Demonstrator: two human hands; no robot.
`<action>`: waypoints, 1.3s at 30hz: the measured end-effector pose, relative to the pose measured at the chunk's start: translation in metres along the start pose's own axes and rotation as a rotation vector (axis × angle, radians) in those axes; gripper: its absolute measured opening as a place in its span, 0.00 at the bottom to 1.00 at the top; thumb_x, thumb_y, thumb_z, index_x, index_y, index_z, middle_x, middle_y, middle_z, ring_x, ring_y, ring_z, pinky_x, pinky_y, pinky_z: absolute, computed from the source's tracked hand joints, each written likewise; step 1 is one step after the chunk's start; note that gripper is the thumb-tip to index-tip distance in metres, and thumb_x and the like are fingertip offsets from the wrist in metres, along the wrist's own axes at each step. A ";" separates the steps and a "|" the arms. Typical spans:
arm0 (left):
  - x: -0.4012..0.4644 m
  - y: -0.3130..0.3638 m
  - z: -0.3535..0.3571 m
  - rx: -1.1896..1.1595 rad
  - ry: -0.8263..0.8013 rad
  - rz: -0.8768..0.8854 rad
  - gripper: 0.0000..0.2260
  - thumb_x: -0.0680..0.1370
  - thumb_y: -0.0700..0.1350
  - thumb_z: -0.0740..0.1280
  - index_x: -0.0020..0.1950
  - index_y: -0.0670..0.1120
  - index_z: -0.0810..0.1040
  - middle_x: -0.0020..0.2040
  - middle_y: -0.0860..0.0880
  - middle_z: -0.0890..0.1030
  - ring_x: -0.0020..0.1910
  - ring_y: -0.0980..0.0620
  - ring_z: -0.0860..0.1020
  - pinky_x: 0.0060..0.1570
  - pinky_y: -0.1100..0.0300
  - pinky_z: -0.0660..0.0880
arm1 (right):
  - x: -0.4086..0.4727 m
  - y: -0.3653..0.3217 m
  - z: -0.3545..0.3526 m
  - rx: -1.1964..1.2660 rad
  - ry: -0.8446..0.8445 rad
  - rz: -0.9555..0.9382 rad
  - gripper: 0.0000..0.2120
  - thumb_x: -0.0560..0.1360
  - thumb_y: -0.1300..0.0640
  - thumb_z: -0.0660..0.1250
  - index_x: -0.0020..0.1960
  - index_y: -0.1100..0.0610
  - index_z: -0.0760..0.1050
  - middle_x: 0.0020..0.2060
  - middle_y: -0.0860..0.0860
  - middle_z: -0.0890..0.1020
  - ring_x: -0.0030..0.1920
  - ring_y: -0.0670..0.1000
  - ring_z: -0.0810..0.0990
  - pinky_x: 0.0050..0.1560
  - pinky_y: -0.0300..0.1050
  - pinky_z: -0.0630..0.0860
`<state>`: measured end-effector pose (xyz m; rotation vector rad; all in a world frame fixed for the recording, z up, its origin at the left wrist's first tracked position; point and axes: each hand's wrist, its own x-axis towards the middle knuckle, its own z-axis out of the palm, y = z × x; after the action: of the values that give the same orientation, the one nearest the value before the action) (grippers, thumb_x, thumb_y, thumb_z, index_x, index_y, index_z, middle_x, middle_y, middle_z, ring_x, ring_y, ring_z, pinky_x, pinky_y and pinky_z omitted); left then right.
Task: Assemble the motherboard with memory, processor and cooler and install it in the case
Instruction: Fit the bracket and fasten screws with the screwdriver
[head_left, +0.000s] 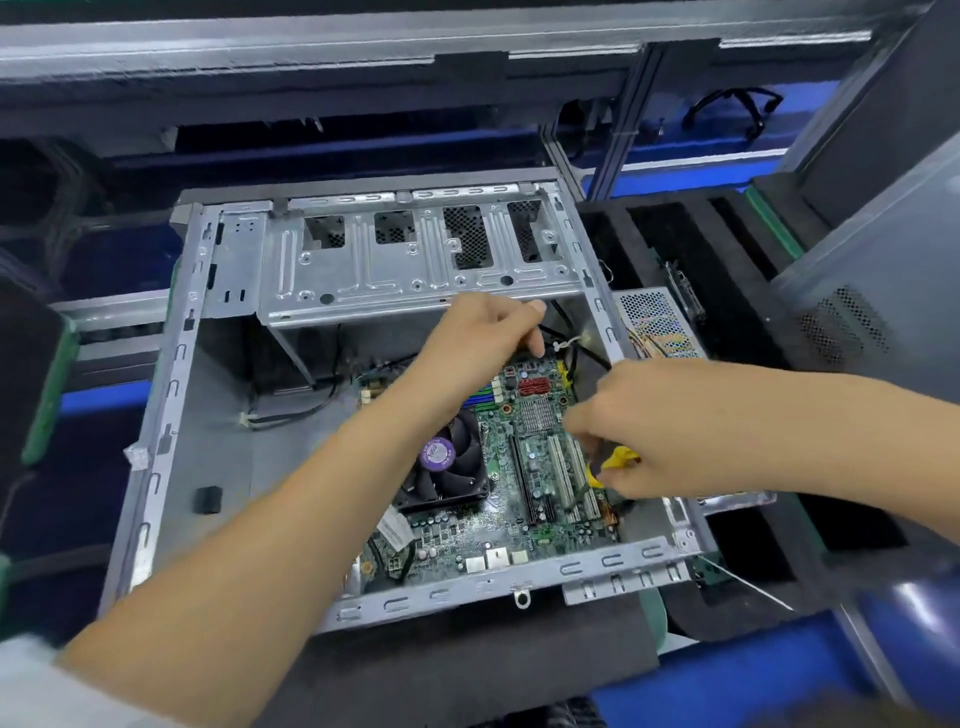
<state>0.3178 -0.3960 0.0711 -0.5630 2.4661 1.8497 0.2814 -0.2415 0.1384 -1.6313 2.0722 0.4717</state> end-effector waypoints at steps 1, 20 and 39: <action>0.001 -0.004 0.002 0.019 0.009 0.021 0.19 0.81 0.49 0.61 0.32 0.44 0.78 0.24 0.49 0.62 0.22 0.56 0.59 0.27 0.61 0.59 | 0.005 -0.001 0.002 -0.040 -0.051 -0.014 0.07 0.75 0.51 0.63 0.48 0.55 0.73 0.36 0.48 0.72 0.42 0.51 0.77 0.39 0.46 0.77; 0.003 -0.008 0.009 0.028 -0.029 0.078 0.18 0.81 0.46 0.62 0.34 0.41 0.80 0.17 0.55 0.59 0.17 0.57 0.58 0.23 0.68 0.58 | 0.028 0.003 0.030 -0.217 -0.195 -0.167 0.10 0.75 0.47 0.62 0.46 0.55 0.69 0.29 0.48 0.64 0.34 0.54 0.69 0.52 0.51 0.74; 0.003 -0.011 0.010 0.043 -0.015 0.052 0.18 0.80 0.47 0.62 0.34 0.42 0.80 0.16 0.55 0.58 0.18 0.57 0.58 0.23 0.66 0.58 | 0.031 0.007 0.049 -0.265 -0.096 -0.183 0.09 0.73 0.47 0.63 0.45 0.53 0.69 0.31 0.49 0.67 0.38 0.54 0.78 0.55 0.50 0.64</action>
<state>0.3165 -0.3902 0.0570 -0.4872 2.5276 1.8070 0.2762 -0.2388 0.0801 -1.8871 1.8309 0.7716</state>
